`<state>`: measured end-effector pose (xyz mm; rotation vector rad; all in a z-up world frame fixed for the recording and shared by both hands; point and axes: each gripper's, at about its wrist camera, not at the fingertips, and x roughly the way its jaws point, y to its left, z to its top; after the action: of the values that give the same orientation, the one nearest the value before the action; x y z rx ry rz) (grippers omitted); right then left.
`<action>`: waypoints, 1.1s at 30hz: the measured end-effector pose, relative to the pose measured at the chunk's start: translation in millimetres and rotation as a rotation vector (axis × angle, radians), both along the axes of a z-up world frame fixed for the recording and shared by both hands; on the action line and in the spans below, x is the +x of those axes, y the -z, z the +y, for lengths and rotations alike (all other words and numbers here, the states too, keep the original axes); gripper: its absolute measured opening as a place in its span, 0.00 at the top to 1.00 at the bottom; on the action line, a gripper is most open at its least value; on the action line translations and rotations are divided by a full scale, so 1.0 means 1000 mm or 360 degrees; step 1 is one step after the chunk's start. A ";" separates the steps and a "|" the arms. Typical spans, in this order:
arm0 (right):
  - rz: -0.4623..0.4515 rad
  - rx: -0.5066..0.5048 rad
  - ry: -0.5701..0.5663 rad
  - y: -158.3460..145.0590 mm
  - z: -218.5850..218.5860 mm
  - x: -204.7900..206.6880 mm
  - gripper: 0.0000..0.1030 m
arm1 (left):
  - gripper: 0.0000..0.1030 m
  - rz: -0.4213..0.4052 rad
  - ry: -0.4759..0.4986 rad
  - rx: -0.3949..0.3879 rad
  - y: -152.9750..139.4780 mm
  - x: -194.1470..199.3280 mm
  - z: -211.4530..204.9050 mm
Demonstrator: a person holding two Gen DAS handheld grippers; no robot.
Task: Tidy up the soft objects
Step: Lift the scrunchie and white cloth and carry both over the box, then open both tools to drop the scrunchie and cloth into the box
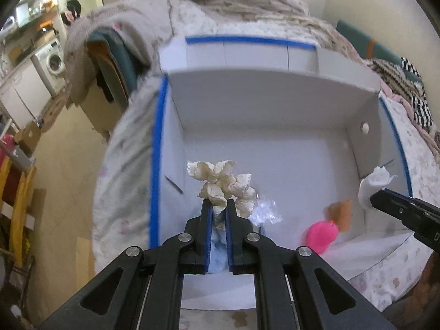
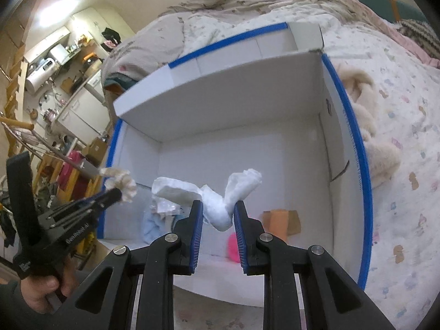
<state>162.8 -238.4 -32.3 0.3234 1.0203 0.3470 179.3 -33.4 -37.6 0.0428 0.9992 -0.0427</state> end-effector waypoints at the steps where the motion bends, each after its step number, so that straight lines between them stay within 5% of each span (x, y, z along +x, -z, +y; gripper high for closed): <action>1: 0.0017 -0.0018 -0.0006 0.003 0.002 0.001 0.76 | 0.92 0.0034 0.0000 -0.0018 0.007 0.003 -0.001; 25: 0.0018 -0.0107 -0.0043 0.016 0.012 -0.003 0.76 | 0.88 0.0100 0.0100 -0.0035 0.029 0.000 -0.035; 30: 0.0030 -0.0102 -0.0032 0.017 0.010 -0.003 0.74 | 0.70 0.0104 0.0084 -0.0006 0.030 -0.002 -0.035; 33: 0.0037 -0.0092 -0.0024 0.016 0.010 -0.003 0.69 | 0.49 0.0080 0.0068 0.0005 0.027 -0.002 -0.033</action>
<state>160.0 -228.4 -48.5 0.2682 1.0544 0.3273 177.2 -66.3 -64.6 0.0659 1.0485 -0.0816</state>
